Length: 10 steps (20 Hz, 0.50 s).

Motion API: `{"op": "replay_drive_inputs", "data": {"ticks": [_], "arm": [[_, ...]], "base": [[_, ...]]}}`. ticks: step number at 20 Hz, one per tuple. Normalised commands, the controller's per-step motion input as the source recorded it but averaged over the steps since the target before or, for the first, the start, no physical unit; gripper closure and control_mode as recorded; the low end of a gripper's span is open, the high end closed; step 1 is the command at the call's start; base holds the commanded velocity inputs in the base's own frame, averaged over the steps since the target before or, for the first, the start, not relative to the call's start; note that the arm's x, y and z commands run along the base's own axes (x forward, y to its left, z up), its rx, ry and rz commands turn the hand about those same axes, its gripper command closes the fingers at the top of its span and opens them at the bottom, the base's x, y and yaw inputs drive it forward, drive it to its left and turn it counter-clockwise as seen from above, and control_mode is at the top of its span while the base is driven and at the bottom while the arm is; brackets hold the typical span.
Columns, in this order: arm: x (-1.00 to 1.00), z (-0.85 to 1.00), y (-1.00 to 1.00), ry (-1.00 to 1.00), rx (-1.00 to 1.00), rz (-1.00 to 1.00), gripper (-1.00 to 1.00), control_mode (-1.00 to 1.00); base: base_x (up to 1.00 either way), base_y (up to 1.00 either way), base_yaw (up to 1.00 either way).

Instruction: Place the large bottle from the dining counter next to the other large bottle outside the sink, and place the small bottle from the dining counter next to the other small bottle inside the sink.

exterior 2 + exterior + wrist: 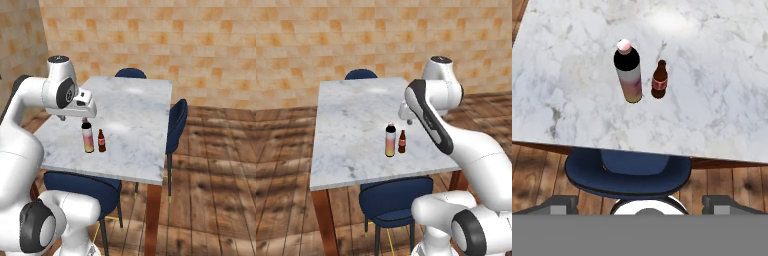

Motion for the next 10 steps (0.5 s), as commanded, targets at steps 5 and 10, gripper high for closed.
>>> {"op": "replay_drive_inputs", "data": {"ticks": [5,10], "arm": [[0.00,-0.14,0.14,-0.01,0.00,0.00,-1.00,-1.00],[0.00,-0.14,0.14,-0.02,0.00,0.00,-1.00,-1.00]], "base": [[0.00,0.00,0.00],[0.00,0.00,0.00]]}}
